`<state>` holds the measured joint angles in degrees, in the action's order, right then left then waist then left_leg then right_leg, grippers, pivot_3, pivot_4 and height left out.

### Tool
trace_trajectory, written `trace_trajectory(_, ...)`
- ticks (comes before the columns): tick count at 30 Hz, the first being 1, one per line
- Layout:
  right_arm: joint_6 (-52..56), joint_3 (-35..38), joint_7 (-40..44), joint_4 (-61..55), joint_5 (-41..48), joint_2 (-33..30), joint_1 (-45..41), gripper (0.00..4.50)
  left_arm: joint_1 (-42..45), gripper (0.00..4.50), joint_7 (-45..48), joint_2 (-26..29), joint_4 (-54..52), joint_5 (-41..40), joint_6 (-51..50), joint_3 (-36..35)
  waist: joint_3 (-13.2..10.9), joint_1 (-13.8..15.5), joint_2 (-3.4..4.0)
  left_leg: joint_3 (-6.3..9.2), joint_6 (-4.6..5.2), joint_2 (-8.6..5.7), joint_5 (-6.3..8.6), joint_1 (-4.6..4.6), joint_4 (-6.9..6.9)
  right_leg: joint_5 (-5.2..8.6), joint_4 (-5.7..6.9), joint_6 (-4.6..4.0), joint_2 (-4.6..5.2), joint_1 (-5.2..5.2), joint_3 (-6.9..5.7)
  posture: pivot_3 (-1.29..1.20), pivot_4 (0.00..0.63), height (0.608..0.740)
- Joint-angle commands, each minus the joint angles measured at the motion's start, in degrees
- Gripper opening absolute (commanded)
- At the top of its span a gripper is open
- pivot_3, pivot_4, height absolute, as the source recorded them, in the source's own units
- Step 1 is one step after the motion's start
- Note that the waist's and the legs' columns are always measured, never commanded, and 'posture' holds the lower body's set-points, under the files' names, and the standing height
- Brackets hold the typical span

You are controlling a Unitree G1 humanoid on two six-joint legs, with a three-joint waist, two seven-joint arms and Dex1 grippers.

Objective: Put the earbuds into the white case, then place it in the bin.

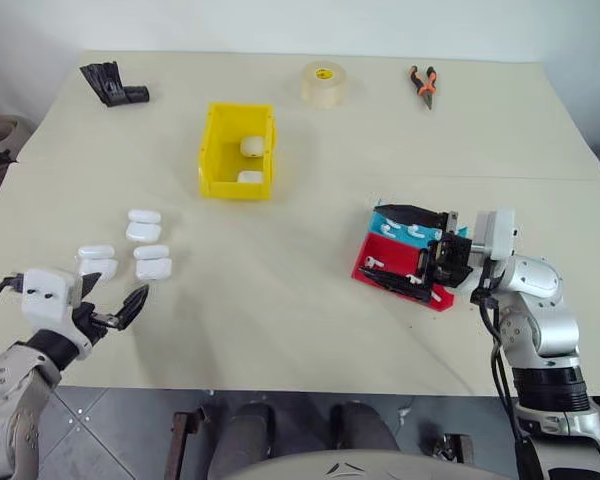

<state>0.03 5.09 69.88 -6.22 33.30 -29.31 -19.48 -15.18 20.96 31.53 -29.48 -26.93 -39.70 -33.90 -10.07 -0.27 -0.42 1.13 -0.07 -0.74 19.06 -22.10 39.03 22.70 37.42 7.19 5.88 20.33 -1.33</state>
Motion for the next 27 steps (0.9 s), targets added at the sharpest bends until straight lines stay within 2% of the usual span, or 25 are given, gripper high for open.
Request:
trace_trajectory(1, 0.81, 1.4, 1.87, 1.43, 1.64, -1.66, -0.27, 4.5, 0.12, 4.47, -3.29, 0.73, -7.31, -3.84, -9.21, -1.8, 0.0, 0.23, 0.0, 0.0, 0.0, -0.02, 0.0, 0.0, 0.0, 0.0, -0.01, 0.0, 0.01, 0.0, 0.01, 0.0, 0.15, 0.74)
trace_trajectory(4, 0.85, 1.7, 2.85, 3.34, 1.5, -2.46, -0.15, 4.5, 4.75, 4.47, -6.35, 4.14, -9.78, -5.81, -20.51, -1.66, 0.0, 0.2, 0.0, 0.0, 0.0, -0.07, 0.0, -0.01, 0.0, 0.0, -0.01, -0.01, 0.04, 0.0, 0.03, 0.0, 0.15, 0.74)
trace_trajectory(8, 1.44, 1.92, 3.49, 4.47, 1.49, -3.04, 0.15, 4.5, 16.44, 4.47, -9.9, 11.39, -11.11, -6.58, -42.26, 0.26, 0.0, 0.07, 0.0, 0.02, -0.02, -0.06, -0.01, 0.01, -0.01, 0.0, 0.02, -0.02, 0.0, 0.0, 0.04, 0.0, 0.15, 0.74)
trace_trajectory(10, 1.53, 1.93, 3.76, 4.54, 1.43, -3.04, 0.35, 4.5, 22.0, 4.47, -12.78, 13.02, -9.17, -6.83, -50.76, 1.47, 0.0, 0.01, 0.0, 0.01, -0.02, -0.08, -0.01, 0.0, -0.05, 0.0, 0.12, -0.01, -0.03, 0.0, 0.05, 0.0, 0.15, 0.74)
trace_trajectory(16, 1.79, 1.53, 3.38, 2.94, 1.57, -2.49, 1.71, 4.5, 32.14, 4.47, -22.74, 8.78, -2.33, -14.03, -52.8, 4.41, 0.0, -0.2, 0.0, -0.01, -0.03, -0.06, -0.01, -0.01, -0.08, 0.0, 0.23, -0.01, -0.1, 0.07, 0.04, 0.0, 0.15, 0.74)
trace_trajectory(22, 2.23, 1.37, 2.37, 0.09, 1.83, -1.99, 3.99, 4.5, 35.42, 4.47, -35.66, 5.61, 1.3, -19.07, -52.8, 8.46, -0.01, 0.1, -0.01, 0.0, -0.03, -0.07, -0.01, -0.02, -0.02, -0.01, 0.25, 0.0, -0.09, 0.07, 0.05, 0.0, 0.15, 0.74)
trace_trajectory(27, 2.91, 1.35, 0.94, -2.27, 2.28, -1.51, 5.8, 4.5, 37.84, 4.47, -45.17, 1.09, 3.58, -21.57, -52.8, 8.97, -0.01, 0.16, -0.02, 0.0, -0.03, -0.08, -0.01, -0.03, 0.03, -0.01, 0.27, 0.0, -0.09, 0.07, 0.05, 0.0, 0.15, 0.74)
